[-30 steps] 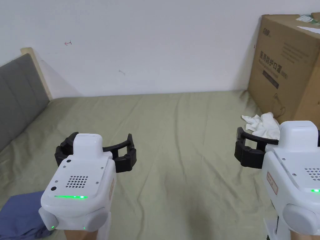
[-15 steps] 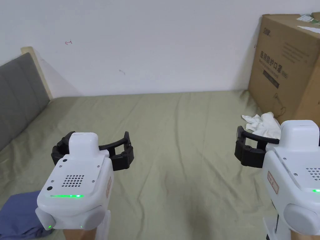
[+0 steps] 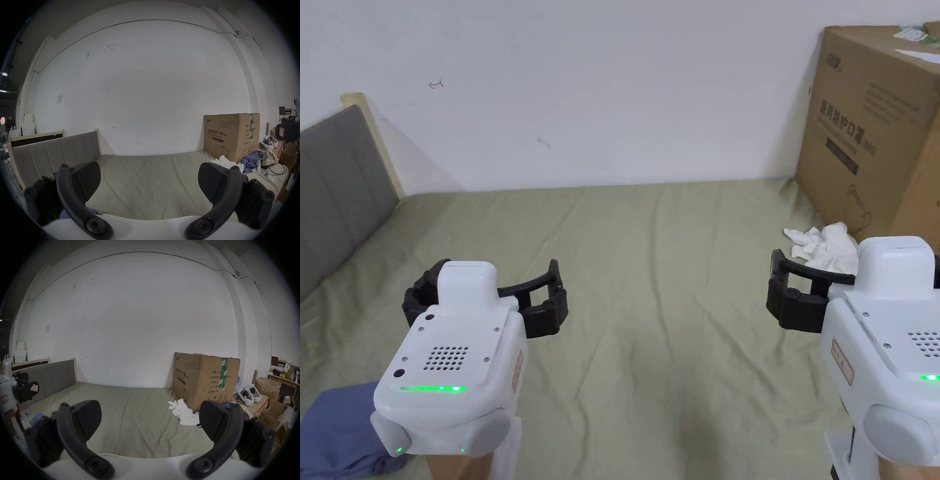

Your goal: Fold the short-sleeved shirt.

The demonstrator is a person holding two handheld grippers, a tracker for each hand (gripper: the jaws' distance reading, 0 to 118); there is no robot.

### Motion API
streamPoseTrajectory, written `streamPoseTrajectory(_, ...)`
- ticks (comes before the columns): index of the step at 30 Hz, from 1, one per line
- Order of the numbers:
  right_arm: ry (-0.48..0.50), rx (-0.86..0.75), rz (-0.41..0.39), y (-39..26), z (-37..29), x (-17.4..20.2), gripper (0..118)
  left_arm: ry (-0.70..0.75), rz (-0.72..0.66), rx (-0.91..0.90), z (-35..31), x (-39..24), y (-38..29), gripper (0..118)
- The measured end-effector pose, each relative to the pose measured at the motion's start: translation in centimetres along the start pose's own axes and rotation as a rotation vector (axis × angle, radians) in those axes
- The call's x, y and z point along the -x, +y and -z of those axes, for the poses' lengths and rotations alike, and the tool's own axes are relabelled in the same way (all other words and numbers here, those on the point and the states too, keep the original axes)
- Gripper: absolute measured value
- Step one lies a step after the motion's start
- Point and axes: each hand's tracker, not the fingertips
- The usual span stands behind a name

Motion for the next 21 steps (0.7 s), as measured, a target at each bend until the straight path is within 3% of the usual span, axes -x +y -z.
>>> streamPoseTrajectory(21,0.010,0.003,-0.002,-0.18,0.26,0.31,118,0.007,-0.007,0.002,0.05,0.23,-0.02,118)
